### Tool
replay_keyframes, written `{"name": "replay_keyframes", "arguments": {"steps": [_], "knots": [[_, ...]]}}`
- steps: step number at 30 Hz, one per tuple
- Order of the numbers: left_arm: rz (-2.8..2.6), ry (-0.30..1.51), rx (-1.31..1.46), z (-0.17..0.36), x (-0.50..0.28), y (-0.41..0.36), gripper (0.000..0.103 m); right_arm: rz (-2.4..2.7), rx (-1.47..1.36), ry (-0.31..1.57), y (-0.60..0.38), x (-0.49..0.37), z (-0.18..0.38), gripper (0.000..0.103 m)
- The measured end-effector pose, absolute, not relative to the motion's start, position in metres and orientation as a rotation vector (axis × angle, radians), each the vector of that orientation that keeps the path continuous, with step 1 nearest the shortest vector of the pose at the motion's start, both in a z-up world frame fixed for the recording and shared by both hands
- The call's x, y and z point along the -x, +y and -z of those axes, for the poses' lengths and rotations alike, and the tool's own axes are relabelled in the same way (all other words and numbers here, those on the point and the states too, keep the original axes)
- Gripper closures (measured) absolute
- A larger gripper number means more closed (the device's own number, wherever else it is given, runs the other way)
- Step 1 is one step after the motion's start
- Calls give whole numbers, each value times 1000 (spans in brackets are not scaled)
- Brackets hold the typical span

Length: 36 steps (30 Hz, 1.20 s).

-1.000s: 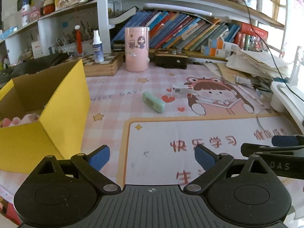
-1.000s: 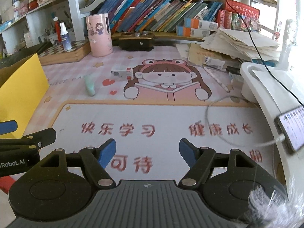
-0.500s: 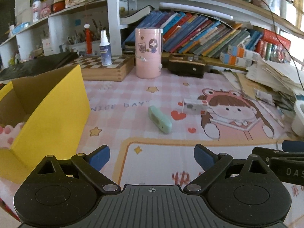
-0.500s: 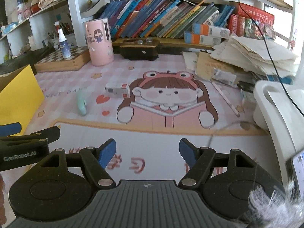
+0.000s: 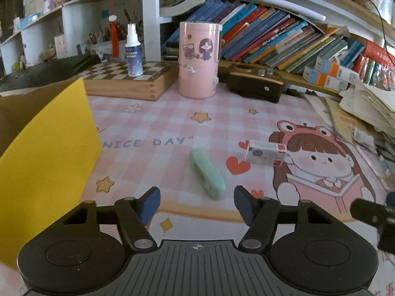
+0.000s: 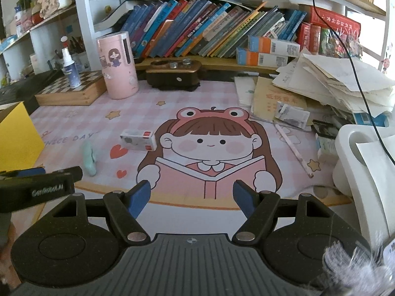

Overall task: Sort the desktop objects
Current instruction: 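Close the left tool on the mint-green object and lift it, then lower the right tool onto the small white box and close on it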

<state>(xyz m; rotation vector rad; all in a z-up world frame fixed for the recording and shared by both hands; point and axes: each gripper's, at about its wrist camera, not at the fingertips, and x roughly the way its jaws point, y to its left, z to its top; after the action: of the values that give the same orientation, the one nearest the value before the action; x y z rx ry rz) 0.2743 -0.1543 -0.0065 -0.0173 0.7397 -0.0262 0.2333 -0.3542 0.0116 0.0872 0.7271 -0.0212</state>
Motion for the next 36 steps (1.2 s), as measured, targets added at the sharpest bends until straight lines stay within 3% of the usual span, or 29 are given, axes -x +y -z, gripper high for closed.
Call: {"name": "replay_keyframes", "arguments": {"steps": [11, 14, 16, 36], "knots": [[-4, 800, 33, 30, -320, -163, 59, 39, -85, 732, -362, -248, -9, 31], [-18, 813, 33, 34, -324, -162, 69, 45, -91, 742, -365, -250, -6, 31], [-14, 818, 21, 34, -324, -162, 82, 46, -91, 745, -364, -251, -4, 31], [-68, 741, 28, -14, -261, -109, 82, -42, -95, 714, -315, -322, 23, 31]]}}
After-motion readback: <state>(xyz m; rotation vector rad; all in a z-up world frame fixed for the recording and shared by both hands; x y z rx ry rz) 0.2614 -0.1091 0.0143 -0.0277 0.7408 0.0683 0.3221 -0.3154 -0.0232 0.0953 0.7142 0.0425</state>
